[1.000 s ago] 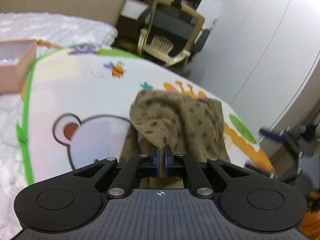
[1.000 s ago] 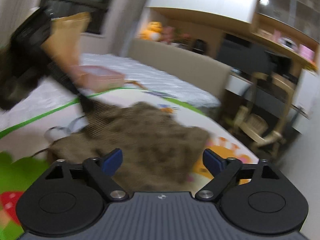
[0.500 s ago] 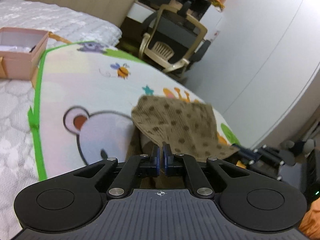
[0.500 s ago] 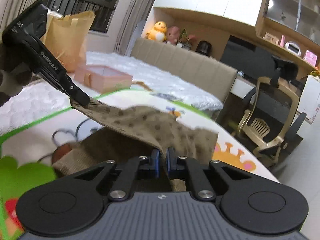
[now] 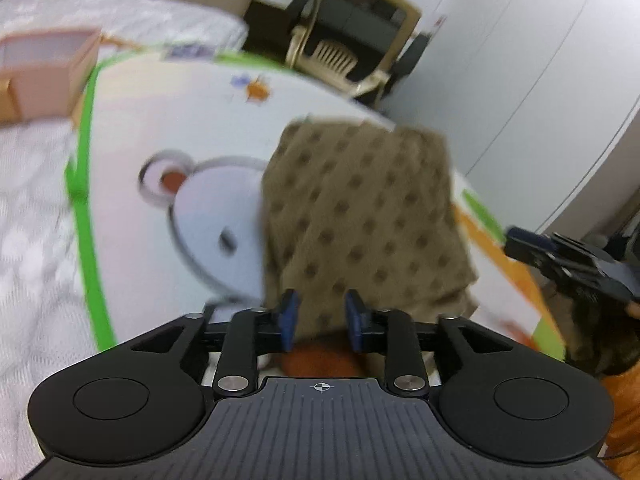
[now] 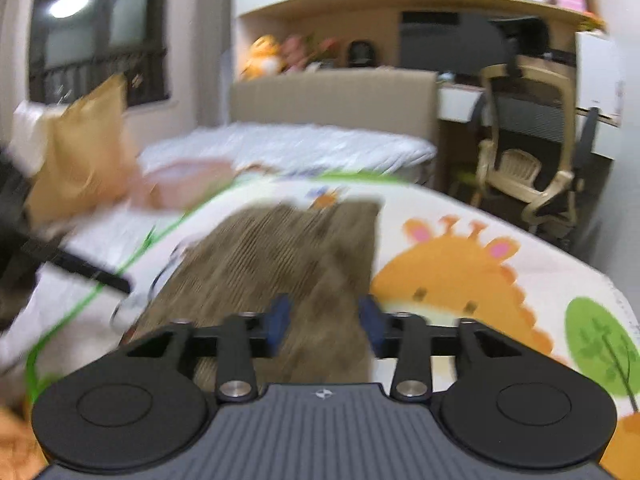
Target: Fold clothes
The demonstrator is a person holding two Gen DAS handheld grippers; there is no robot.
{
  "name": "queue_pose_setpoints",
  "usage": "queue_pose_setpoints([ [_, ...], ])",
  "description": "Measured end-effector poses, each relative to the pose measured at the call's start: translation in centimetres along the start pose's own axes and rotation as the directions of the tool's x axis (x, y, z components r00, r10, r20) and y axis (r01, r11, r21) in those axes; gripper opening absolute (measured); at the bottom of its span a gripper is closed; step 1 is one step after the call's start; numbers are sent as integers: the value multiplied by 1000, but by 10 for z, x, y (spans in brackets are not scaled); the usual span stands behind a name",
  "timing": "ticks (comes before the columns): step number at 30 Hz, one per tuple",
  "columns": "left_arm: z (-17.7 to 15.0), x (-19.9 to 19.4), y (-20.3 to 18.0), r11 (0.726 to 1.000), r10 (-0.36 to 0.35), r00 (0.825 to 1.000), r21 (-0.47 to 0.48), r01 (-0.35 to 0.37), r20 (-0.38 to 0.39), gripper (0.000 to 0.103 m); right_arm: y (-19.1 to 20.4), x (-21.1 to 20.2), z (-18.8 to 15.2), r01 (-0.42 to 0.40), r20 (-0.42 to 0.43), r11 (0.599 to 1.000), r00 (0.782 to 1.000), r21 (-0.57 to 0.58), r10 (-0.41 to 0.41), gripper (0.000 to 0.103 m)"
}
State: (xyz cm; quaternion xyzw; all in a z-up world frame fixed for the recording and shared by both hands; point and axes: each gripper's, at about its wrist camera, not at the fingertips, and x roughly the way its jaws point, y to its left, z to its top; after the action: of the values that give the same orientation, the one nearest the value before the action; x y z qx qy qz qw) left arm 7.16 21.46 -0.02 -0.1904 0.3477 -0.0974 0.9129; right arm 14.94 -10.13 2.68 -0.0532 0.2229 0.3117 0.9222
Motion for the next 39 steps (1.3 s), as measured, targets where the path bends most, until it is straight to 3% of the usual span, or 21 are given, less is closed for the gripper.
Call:
queue_pose_setpoints([
  [2, 10, 2, -12, 999, -23, 999, 30, 22, 37, 46, -15, 19, 11, 14, 16, 998, 1000, 59, -14, 60],
  [5, 31, 14, -31, 997, -57, 994, 65, 52, 89, 58, -29, 60, 26, -5, -2, 986, 1000, 165, 6, 60],
  [6, 38, 20, -37, 995, -69, 992, 76, 61, 107, 61, -30, 75, 27, 10, -24, 987, 1000, 162, -6, 60],
  [8, 50, 36, -44, 993, -83, 988, 90, 72, 133, 83, -25, 107, 21, 92, -90, 992, 992, 81, -84, 60],
  [10, 58, 57, -41, 993, -85, 988, 88, 74, 127, 91, -19, 138, 15, 168, -150, 986, 975, -5, -167, 60],
  [12, 60, 81, -33, 997, -37, 995, 71, 30, 90, 91, -17, 161, 9, 226, -190, 971, 953, -77, -237, 60],
  [15, 54, 103, -20, 996, 41, 998, 73, -45, 48, 91, -24, 153, 3, 257, -194, 962, 943, -97, -272, 62],
  [18, 47, 112, 0, 1000, 26, 1000, 8, -26, 4, 95, -31, 144, -3, 287, -196, 951, 932, -117, -306, 62],
  [22, 44, 108, 7, 1000, 21, 1000, 2, -21, 10, 95, -28, 107, -4, 207, -127, 976, 968, -72, -215, 62],
  [24, 44, 106, 6, 1000, 24, 1000, 9, -24, 13, 95, -18, 83, -3, 89, -72, 996, 993, -29, -91, 63],
  [26, 43, 107, 7, 1000, 23, 1000, 9, -23, 12, 95, -4, 69, -5, -37, -69, 999, 997, -7, 36, 68],
  [28, 43, 106, 7, 1000, 23, 1000, 7, -23, 12, 95, 14, 68, -14, -134, -130, 991, 983, -21, 130, 73],
  [31, 42, 104, 5, 1000, 30, 1000, 9, -30, 9, 96, 41, 77, -36, -169, -225, 981, 964, -93, 145, 77],
  [33, 41, 102, 4, 999, 37, 999, 17, -37, 8, 96, 53, 77, -43, -168, -226, 977, 965, -130, 136, 85],
  [39, 41, 96, 2, 998, 52, 999, 41, -52, 13, 95, 59, 70, -36, -199, -222, 968, 961, -154, 163, 86],
])
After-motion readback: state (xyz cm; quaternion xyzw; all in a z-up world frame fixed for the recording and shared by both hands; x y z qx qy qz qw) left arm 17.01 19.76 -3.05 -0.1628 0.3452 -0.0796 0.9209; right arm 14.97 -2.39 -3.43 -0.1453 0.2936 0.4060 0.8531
